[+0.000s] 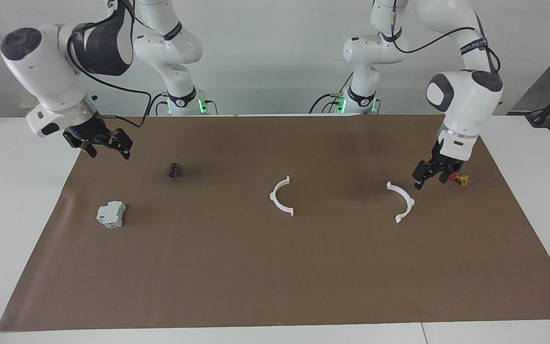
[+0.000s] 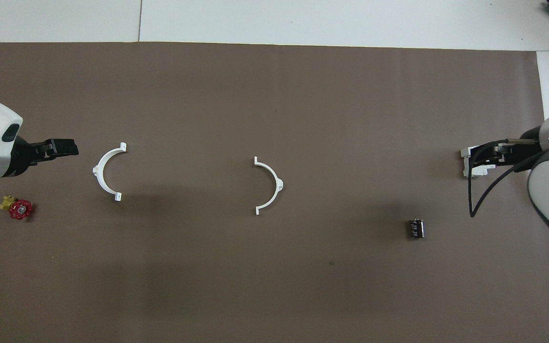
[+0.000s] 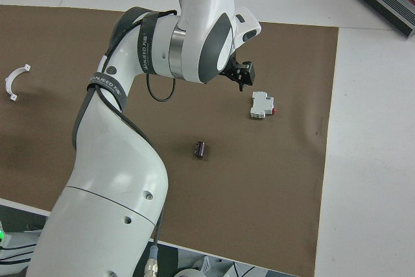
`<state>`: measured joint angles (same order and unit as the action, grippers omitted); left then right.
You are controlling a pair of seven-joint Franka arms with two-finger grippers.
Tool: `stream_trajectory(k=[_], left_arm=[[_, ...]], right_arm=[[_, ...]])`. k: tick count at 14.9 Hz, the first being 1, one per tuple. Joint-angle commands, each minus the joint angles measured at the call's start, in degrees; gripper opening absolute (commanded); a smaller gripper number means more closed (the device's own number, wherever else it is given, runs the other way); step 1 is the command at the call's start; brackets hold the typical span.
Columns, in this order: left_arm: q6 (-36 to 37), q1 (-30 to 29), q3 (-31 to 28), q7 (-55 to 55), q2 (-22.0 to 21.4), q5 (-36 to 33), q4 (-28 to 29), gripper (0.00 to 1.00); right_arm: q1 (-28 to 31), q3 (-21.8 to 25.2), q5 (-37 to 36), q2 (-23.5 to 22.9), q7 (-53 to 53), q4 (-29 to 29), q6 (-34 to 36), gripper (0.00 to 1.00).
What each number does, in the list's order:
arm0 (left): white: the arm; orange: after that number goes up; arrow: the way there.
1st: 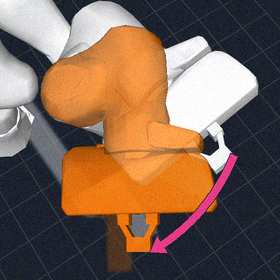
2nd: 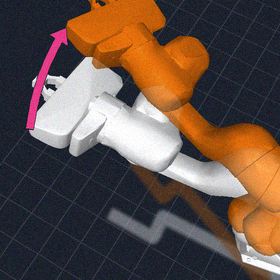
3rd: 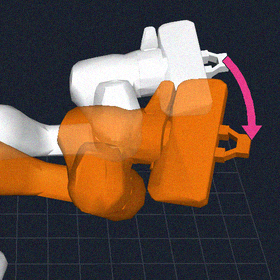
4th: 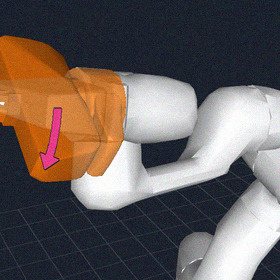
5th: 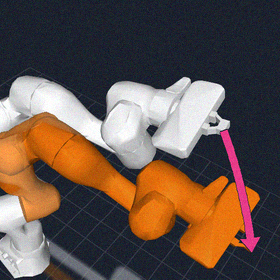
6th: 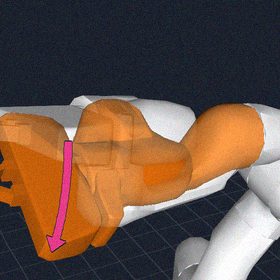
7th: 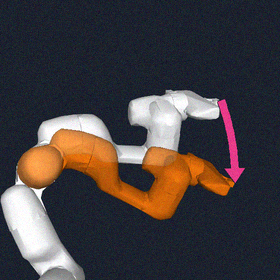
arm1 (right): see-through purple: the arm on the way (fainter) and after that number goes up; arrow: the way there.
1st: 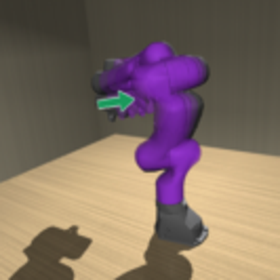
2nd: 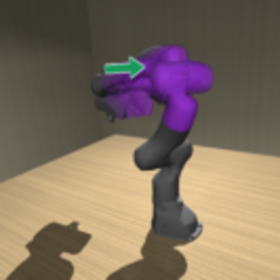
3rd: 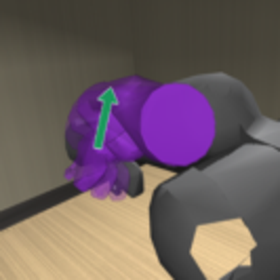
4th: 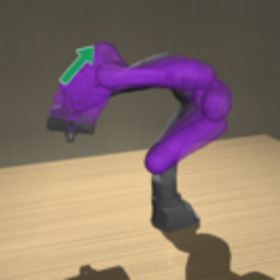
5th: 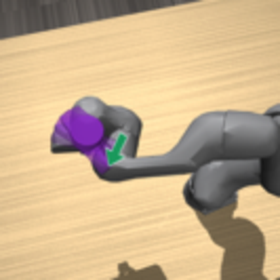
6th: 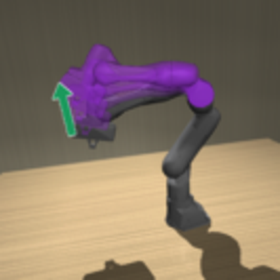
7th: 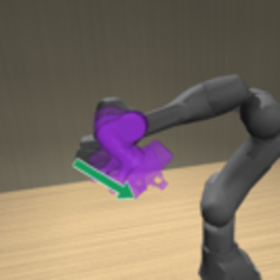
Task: Assemble drain pipe with both arms
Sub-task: 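Grasp the other white half-ring with the left gripper while the right gripper retreats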
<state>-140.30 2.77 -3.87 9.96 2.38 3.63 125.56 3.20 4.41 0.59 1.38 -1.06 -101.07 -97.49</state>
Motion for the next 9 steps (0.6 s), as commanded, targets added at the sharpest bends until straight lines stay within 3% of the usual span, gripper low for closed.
stream_trajectory(k=[1,4,9], left_arm=[[-5.9,0.5,-0.3,4.1,1.3,-0.6,5.0,1.0],[-10.6,2.0,-0.3,10.3,6.3,-0.6,5.0,1.0],[-9.7,3.0,-0.4,10.2,6.4,-0.6,4.9,1.0]], right_arm=[[1.4,-0.9,-2.1,-0.2,-1.3,7.5,6.5,1.0],[1.0,-1.5,-4.9,-0.7,-3.0,13.8,11.8,1.0],[0.7,-1.5,-0.4,-0.2,-3.5,14.0,14.3,1.0]])
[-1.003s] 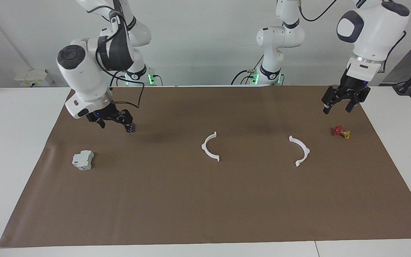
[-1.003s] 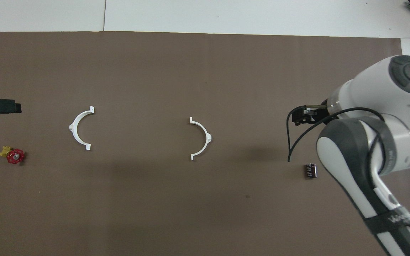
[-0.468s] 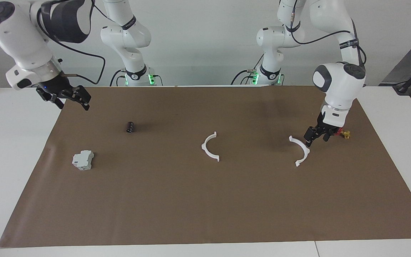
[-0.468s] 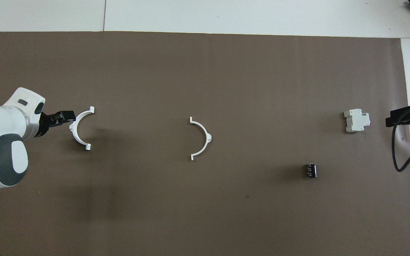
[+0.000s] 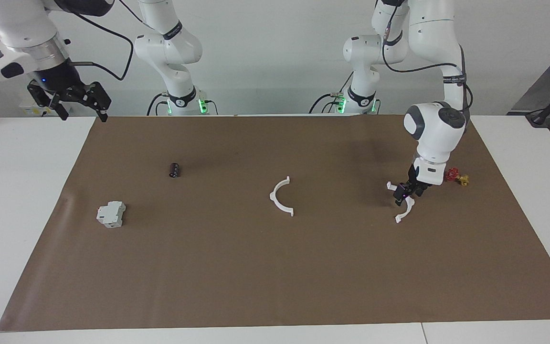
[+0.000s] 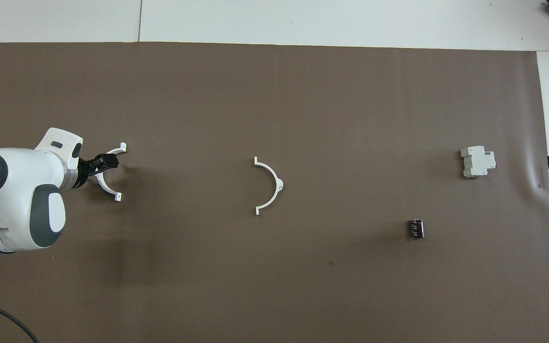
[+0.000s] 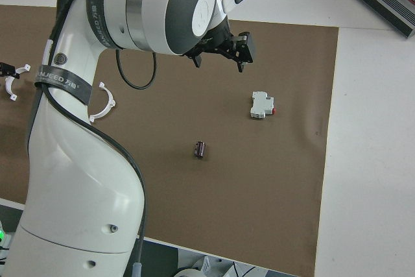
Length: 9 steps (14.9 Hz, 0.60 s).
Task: Assemble drain pipe with both arms
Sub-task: 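Grasp the other white half-ring with the left gripper while the right gripper retreats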
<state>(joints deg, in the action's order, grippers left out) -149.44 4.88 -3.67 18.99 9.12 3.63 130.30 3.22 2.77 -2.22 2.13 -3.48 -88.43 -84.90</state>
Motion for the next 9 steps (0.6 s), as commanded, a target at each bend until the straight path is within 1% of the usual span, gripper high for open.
stream_trajectory(k=[1,4,7,8,9], left_arm=[[-0.6,0.8,-0.6,1.0,-0.4,-0.6,0.1,1.0],[-0.6,0.7,-0.6,-3.7,-0.4,-0.6,0.2,1.0],[-0.6,0.6,-0.7,-3.9,-0.4,-0.6,0.3,1.0],[-0.6,0.6,-0.7,-3.8,-0.4,-0.6,0.4,0.95],[-0.6,0.6,-0.7,-3.8,-0.4,-0.6,0.4,0.79]], right_arm=[[0.7,0.2,2.6,-0.7,-0.3,1.0,2.2,1.0],[0.1,0.0,2.0,0.9,1.3,-2.1,1.4,1.0],[-1.0,-0.3,1.9,1.3,3.6,-3.2,0.6,1.0],[-1.1,-0.3,1.1,1.3,3.4,-3.4,0.3,1.0],[-1.4,-0.4,-0.3,1.3,3.1,-3.4,0.3,1.0]])
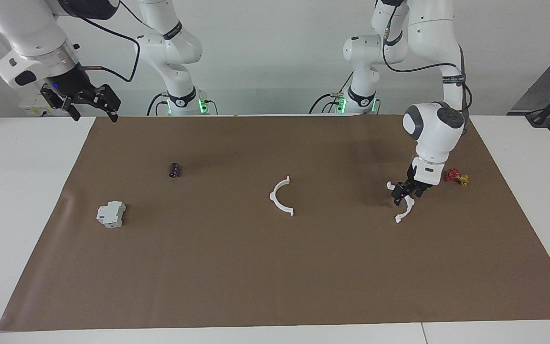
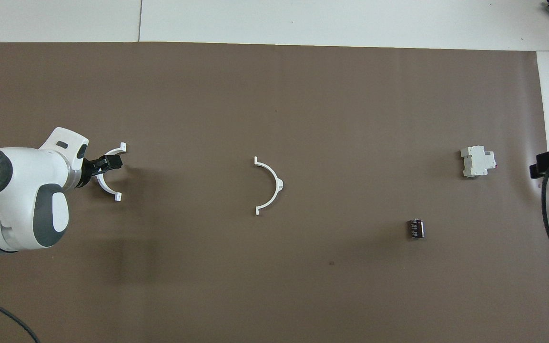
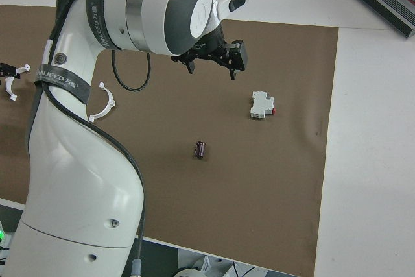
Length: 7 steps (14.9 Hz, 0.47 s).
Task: Assemble drain pipe with both arms
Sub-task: 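Grasp the other white half-ring with the left gripper while the right gripper retreats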
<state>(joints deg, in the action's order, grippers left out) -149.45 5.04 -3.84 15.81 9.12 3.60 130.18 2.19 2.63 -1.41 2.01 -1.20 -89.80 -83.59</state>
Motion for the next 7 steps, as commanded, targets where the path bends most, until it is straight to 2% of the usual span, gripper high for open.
stream_trajectory(k=[1,2,3,7], left_arm=[[-0.6,0.5,-0.6,-0.6,-0.4,-0.6,0.5,0.48],[-0.5,0.4,-0.6,-0.7,-0.4,-0.6,0.5,0.17],[-0.5,0.3,-0.6,-1.2,-0.4,-0.6,0.5,0.0],[0.9,-0.2,-0.6,-7.0,-0.4,-0.6,0.0,0.0]], right_arm=[[-0.7,-0.3,-1.5,1.4,0.8,-2.0,-0.8,1.0],[-0.9,-0.3,-1.4,1.4,1.1,-2.0,-0.9,1.0],[-1.2,-0.4,-1.2,1.4,1.4,-2.0,-0.9,1.0],[-1.7,-0.5,-0.4,1.6,3.1,-2.2,-1.2,1.0]])
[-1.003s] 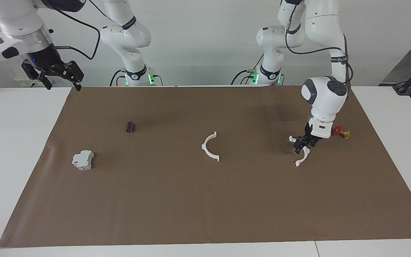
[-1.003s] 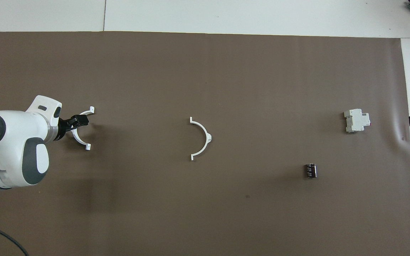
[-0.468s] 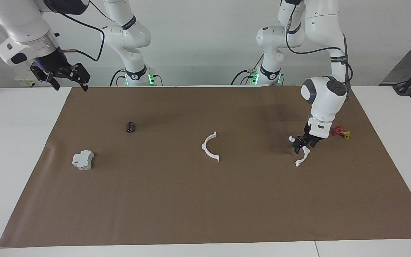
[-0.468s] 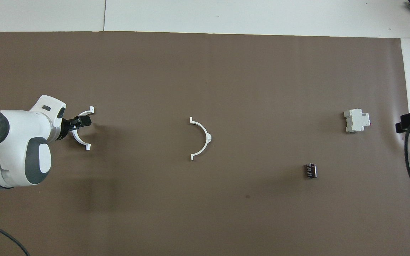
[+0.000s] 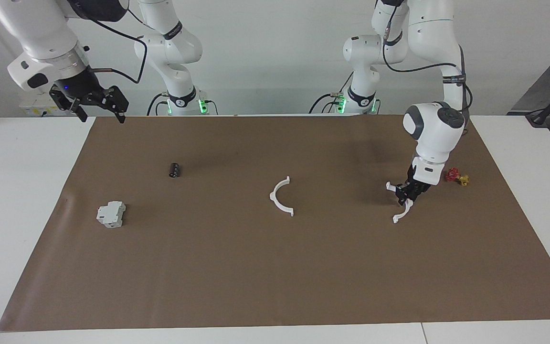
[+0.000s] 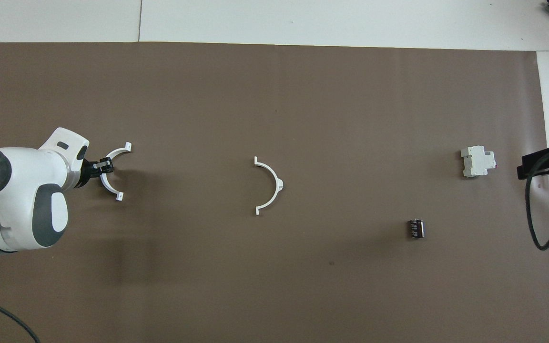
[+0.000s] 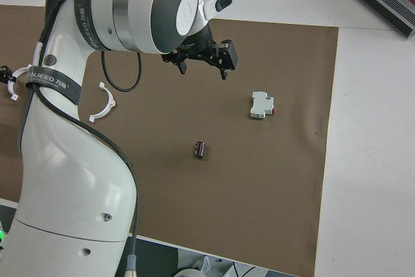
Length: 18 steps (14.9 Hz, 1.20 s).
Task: Assemble drain pipe with both arms
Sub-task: 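Carry the half-ring with the left gripper to the placed half-ring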
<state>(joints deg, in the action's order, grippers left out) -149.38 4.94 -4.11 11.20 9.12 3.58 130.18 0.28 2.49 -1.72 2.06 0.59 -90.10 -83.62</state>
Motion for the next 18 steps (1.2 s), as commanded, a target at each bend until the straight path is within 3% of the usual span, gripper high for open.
stream_trajectory(k=[1,6,8,11,15,18], left_arm=[[2.3,-0.2,-0.4,-2.3,-0.4,-0.6,-1.0,0.0],[18.8,1.6,-0.2,0.6,-0.5,-0.6,-12.6,0.0],[21.8,7.4,-0.4,7.0,-0.9,-1.5,-13.6,0.0],[19.8,15.7,-0.1,22.1,-0.9,-5.5,-13.6,0.0],[14.8,23.3,0.2,31.4,-1.0,-5.5,-11.0,0.0],[8.5,28.8,0.1,38.4,3.3,-5.5,-11.1,0.0]], right_arm=[[0.1,-0.4,0.2,1.6,2.4,-2.3,-1.2,1.0],[0.2,-0.4,0.5,2.1,2.8,-2.4,-1.3,1.0],[0.2,-0.4,0.5,2.2,2.8,-2.4,-1.3,1.0],[0.7,-0.3,0.5,2.2,2.8,-2.4,-1.3,1.0],[0.7,-0.4,0.5,2.2,2.8,-2.4,-1.3,1.0],[0.8,-0.3,0.5,2.2,2.8,-2.4,-1.3,1.0]])
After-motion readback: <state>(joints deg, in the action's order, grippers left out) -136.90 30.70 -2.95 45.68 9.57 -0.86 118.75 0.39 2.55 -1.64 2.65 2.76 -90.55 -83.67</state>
